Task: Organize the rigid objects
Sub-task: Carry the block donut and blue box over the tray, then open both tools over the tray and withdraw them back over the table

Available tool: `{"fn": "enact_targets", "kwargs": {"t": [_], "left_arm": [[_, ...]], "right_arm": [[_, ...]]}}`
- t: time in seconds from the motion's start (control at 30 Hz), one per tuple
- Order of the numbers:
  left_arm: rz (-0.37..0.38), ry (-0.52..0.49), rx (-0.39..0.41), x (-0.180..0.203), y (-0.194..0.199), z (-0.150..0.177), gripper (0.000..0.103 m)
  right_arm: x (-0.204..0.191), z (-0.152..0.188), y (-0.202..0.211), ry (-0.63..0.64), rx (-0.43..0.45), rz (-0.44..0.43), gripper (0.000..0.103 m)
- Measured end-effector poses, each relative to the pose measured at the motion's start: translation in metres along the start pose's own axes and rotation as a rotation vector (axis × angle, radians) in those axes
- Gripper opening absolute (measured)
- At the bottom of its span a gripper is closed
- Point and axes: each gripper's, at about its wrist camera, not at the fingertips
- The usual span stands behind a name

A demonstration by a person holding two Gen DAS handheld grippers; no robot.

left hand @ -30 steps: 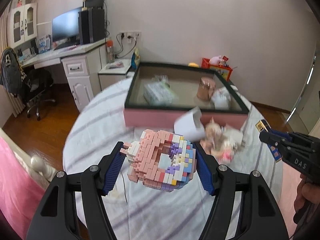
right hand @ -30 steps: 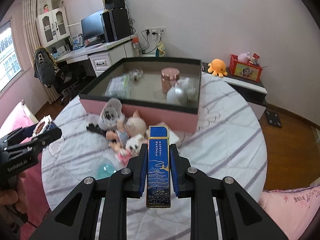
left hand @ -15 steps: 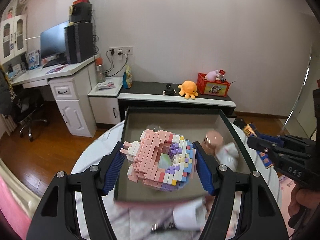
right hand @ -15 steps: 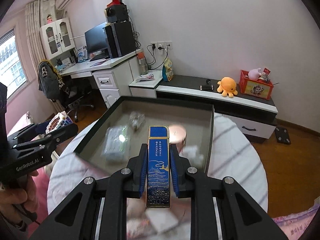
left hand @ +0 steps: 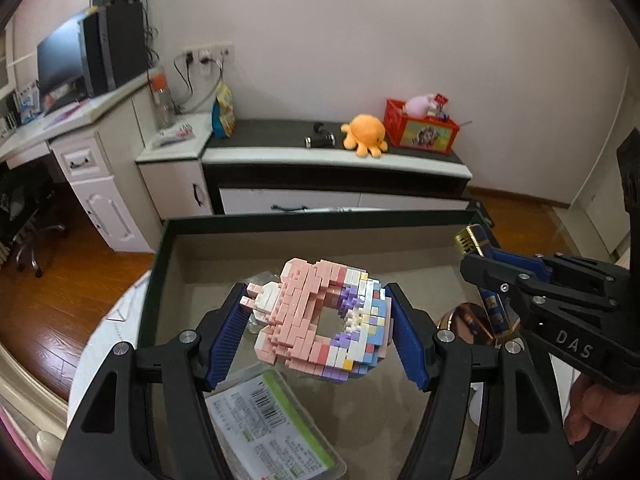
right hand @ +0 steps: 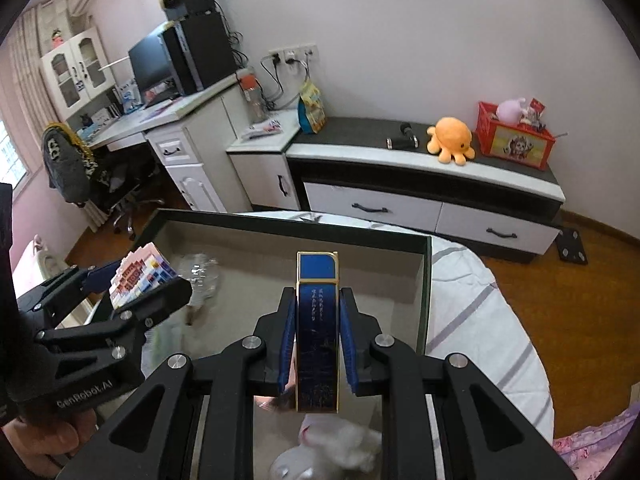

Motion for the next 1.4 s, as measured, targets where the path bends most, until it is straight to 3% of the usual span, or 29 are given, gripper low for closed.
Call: {"fn": "enact_targets", "kwargs": {"t": [0.17,0.2,0.27,0.3,0.43,0.53,0.6,0.63,0.9,1.03,1.4], "left_arm": [[-0.014,-0.02,-0.047,0.0,-0.013,-0.006,0.072],[-0.012,-0.014,-0.056,0.0,-0.014,-0.005,0.076],[-0.02,-0.006,-0.066,0.0,-0.013,-0.003,0.1],[-0.025,-0.004,-0.061,0.0,-0.012,-0.003,0.102],[-0.035,-0.007,-0.026,0.001,0.003,-0.001,0.103],[-0.041,-0.004,0.012,0.002,0.024,0.005,0.103],[-0.036,-0.004,0.046,0.002,0.04,0.01,0.103],[-0.036,0.001,0.062,0.002,0.049,0.012,0.103],[-0.056,-0.001,0.157,0.013,0.119,0.041,0.103],[-0.1,-0.02,0.196,0.025,0.156,0.059,0.103],[-0.161,-0.03,0.269,0.051,0.231,0.115,0.103]], "right_arm": [[0.007,0.001,-0.015,-0.02,-0.038,0.0,0.021],[0.008,0.002,-0.015,-0.025,-0.038,0.0,0.021],[0.009,0.002,-0.013,-0.033,-0.038,0.007,0.022],[0.009,0.002,-0.012,-0.035,-0.039,0.007,0.025],[0.007,0.005,-0.004,-0.034,-0.028,0.021,0.073],[0.008,0.008,0.008,-0.049,-0.001,0.024,0.084],[0.006,0.012,0.019,-0.056,0.011,0.058,0.101],[0.005,0.012,0.023,-0.057,0.026,0.07,0.103],[0.001,0.036,0.079,-0.137,0.104,0.048,0.103],[-0.004,0.055,0.111,-0.164,0.137,0.041,0.103],[-0.015,0.131,0.209,-0.168,0.249,0.063,0.103]]}}
Point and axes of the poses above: each gripper's, at about its wrist camera, not at the fingertips, and y roughly against the way its jaws point, x to its right, z to its underside, and after that the axes turned 11 degrees about z, right-handed
